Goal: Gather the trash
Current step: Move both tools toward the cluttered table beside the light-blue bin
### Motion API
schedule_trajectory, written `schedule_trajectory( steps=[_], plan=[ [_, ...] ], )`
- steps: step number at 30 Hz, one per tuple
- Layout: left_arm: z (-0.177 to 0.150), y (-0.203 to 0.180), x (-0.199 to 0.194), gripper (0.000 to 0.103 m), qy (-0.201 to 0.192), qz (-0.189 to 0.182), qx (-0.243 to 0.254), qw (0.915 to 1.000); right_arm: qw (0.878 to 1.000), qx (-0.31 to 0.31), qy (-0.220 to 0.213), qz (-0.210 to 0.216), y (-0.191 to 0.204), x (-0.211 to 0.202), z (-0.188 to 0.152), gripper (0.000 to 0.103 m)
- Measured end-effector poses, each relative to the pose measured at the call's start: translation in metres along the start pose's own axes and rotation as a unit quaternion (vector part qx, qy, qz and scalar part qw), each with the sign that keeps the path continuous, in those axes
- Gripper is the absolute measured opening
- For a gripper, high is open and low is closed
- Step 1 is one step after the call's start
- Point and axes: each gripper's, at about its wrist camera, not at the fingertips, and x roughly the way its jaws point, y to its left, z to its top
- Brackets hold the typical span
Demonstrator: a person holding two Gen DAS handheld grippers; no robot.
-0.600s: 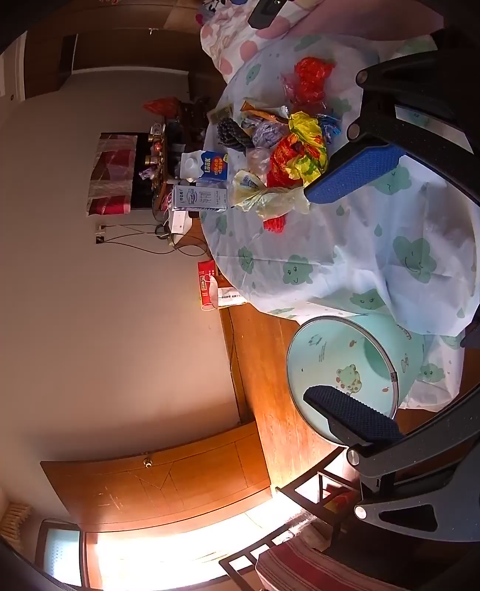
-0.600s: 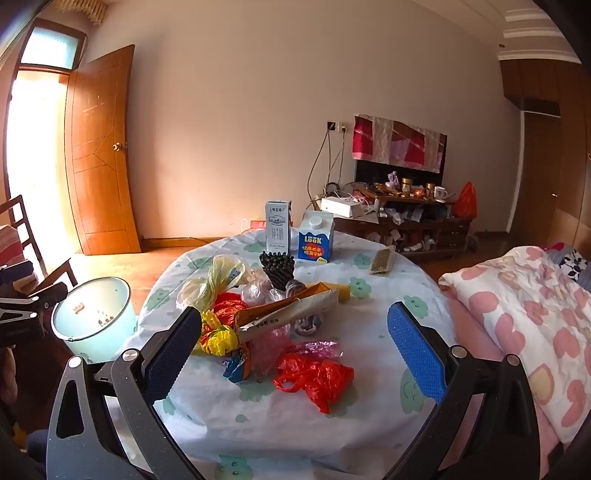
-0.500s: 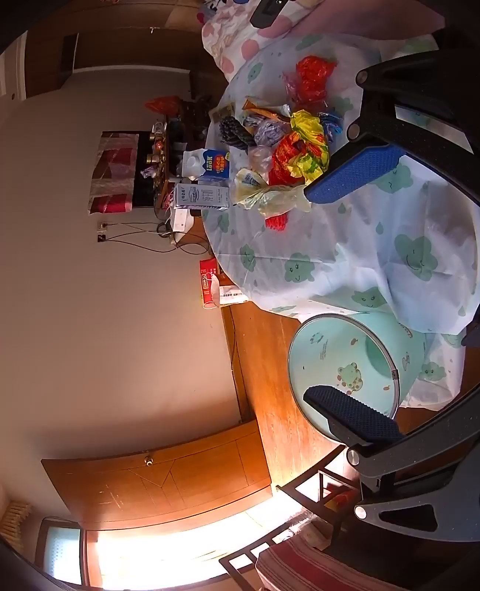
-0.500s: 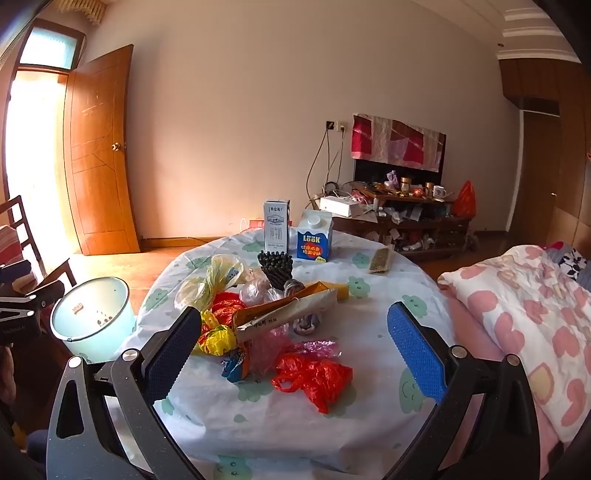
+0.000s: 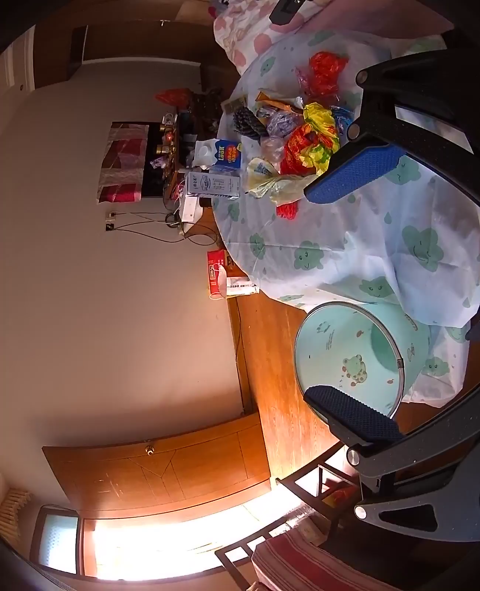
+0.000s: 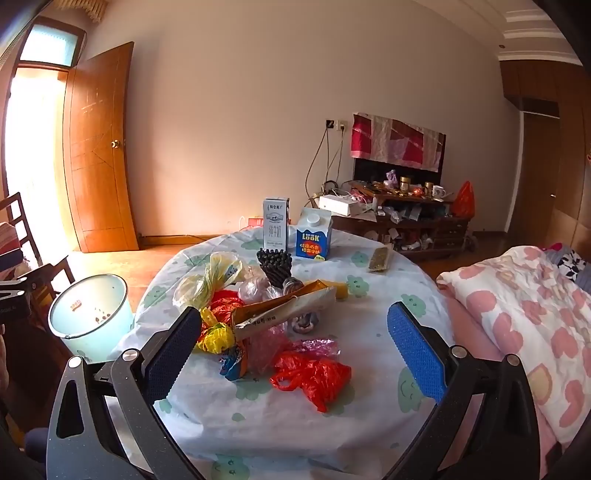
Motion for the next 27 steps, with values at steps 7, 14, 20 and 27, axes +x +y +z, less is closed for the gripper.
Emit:
schedule_trajectory(
  steps=[7,14,20,27],
  plan=[
    [0.0014,0.0037,0.0008,0.097,-0.002,0.003,-0.003,1.0,1.0,-0.002,0.003,-0.004,0.0068,0.0013,-0.0029,0.098],
    [0.0011,0.0023,-0.0006,0.097,-0.003,0.007,-0.002,1.0,1.0,-0.001,0.003,-0.005,0.008,0.002,-0.0047,0.098],
    [0.0021,0.0056,-0.0005,0.097,-0.004,0.01,-0.004,0.9999,1.0,-0.001,0.005,-0.005,0.0084,0.0025,-0.0055,0.098],
    [0.0026,0.0077,-0.0005,0.097,-0.004,0.01,-0.005,0.9999,1.0,-0.001,0.006,-0.003,0.007,0.0043,-0.0068,0.098]
  ],
)
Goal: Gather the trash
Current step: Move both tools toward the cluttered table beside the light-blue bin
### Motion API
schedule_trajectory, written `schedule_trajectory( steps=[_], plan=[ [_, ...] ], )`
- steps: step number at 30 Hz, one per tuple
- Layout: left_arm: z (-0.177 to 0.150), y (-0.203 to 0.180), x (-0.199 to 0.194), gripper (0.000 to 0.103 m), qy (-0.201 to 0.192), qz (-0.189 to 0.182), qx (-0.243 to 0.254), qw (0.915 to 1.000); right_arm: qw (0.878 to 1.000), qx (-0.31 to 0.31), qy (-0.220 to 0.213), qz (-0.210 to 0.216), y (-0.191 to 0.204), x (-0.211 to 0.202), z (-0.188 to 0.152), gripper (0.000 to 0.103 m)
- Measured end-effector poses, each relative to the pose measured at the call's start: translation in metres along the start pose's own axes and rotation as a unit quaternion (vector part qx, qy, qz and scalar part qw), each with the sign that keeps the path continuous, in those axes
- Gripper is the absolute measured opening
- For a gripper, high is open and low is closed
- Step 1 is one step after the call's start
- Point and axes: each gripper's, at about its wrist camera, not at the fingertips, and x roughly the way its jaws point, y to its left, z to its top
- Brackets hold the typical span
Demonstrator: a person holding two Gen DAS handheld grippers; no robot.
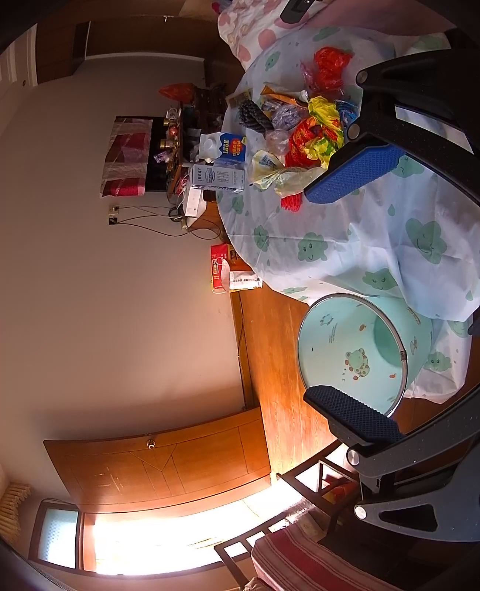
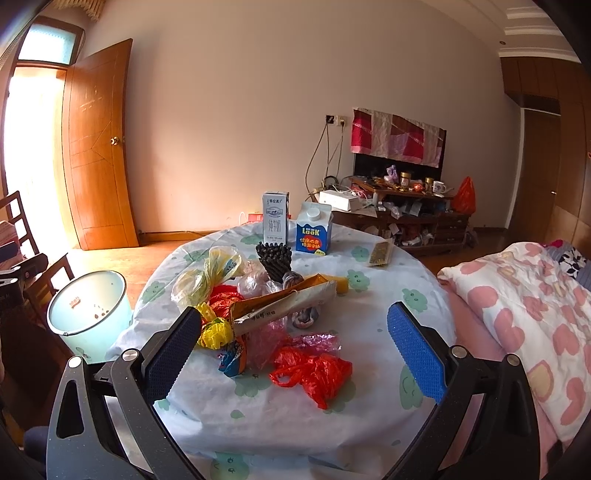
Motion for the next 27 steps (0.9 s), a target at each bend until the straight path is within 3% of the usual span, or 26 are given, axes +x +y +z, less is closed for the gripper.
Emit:
schedule_trajectory(
  steps=[27],
  plan=[
    [0.0013,0.0035,-0.0004,0.097,0.0,0.004,-0.001,1.0,1.0,0.0,0.003,0.001,0.0017,0.0009,-0.0019,0.098]
  ],
)
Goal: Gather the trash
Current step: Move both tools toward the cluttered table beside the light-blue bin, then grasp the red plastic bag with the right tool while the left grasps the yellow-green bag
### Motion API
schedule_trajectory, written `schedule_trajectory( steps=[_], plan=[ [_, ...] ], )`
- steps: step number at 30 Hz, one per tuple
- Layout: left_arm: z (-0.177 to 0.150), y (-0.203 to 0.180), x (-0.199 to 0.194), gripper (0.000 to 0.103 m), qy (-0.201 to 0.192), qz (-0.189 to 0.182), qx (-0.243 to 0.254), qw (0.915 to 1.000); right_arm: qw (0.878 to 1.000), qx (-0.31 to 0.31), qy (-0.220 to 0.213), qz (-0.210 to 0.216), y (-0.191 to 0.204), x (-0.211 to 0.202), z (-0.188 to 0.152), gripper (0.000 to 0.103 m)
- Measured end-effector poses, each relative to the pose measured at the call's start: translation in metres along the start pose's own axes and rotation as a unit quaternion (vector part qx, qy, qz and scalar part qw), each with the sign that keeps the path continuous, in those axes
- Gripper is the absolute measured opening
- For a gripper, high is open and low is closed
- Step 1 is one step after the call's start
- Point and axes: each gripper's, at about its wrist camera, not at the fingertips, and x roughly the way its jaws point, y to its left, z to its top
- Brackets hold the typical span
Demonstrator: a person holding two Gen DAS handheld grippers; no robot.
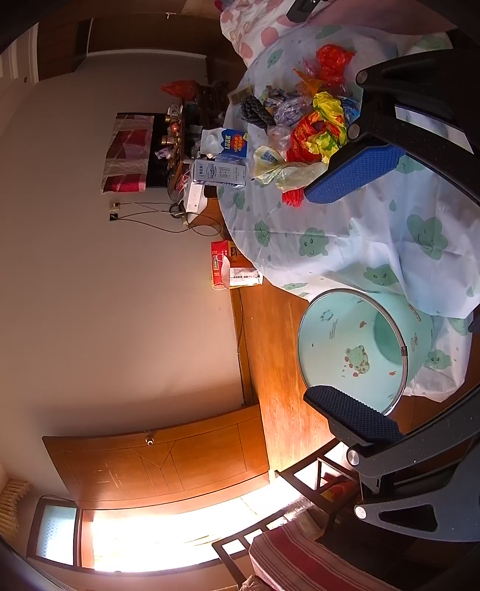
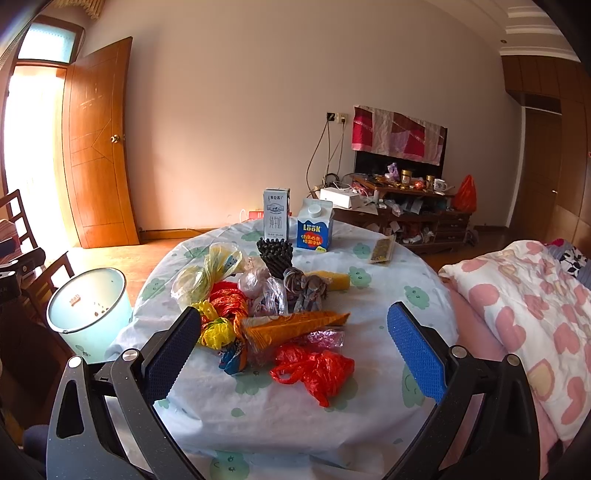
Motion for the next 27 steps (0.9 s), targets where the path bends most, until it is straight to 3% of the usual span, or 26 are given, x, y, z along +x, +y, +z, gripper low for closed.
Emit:
schedule_trajectory(
  steps=[20,27],
  plan=[
    [-0.002,0.002,0.004,0.097,0.005,0.003,0.001,1.0,1.0,0.004,0.006,-0.005,-0.005,0.006,-0.003,0.098],
    [-0.019,-0.009,0.033,0.097,0.034,-0.002,0.003,0.9994,0.999,0.018,0.015,-0.049,-0.033,0.024,-0.012,0.098]
  ],
)
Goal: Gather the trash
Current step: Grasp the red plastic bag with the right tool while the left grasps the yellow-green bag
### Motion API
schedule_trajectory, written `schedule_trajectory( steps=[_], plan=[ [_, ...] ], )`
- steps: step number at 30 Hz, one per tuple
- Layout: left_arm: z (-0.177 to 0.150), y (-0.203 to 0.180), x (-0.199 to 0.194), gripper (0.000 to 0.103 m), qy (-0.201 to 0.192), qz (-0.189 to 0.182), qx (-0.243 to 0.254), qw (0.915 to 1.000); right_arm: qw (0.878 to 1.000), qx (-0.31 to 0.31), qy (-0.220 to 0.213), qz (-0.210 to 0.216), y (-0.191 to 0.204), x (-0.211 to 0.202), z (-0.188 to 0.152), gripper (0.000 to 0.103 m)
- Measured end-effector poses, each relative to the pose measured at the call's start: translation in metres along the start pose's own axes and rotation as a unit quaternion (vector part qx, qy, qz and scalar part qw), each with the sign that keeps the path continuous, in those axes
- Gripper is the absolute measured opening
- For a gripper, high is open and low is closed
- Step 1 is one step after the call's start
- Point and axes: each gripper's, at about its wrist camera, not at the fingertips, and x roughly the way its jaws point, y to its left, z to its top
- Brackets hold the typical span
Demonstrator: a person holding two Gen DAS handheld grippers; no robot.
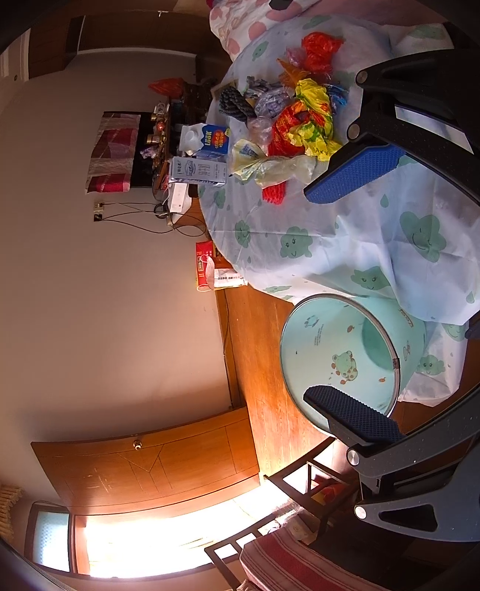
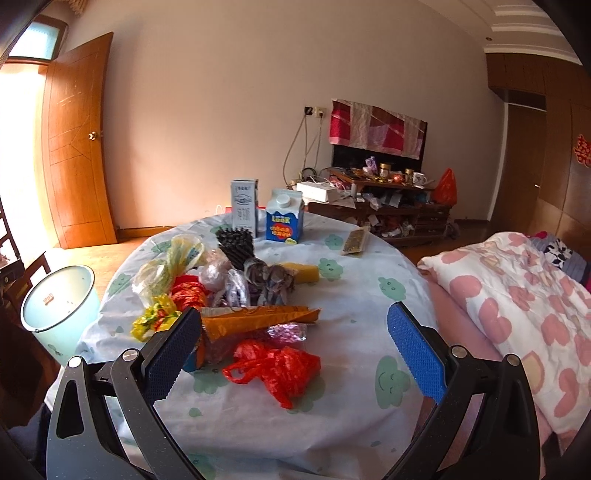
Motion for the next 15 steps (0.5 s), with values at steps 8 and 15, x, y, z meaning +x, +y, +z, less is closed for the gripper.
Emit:
schedule_trajectory(
  steps=[8,15],
  plan=[
    [-0.021,-0.027,0.045,0.097,0.035,-0.022,-0.003,0.9991,0.999,0.017,0.041,-0.017,-0.023,0.04,-0.03,0.097],
    [-0.035,-0.072,0.072,0.097,0.06,-0.062,0.025,0.9959,0.997,0.003,0.073,0.002,-0.017,0.068,-0.047,0.078]
  ],
)
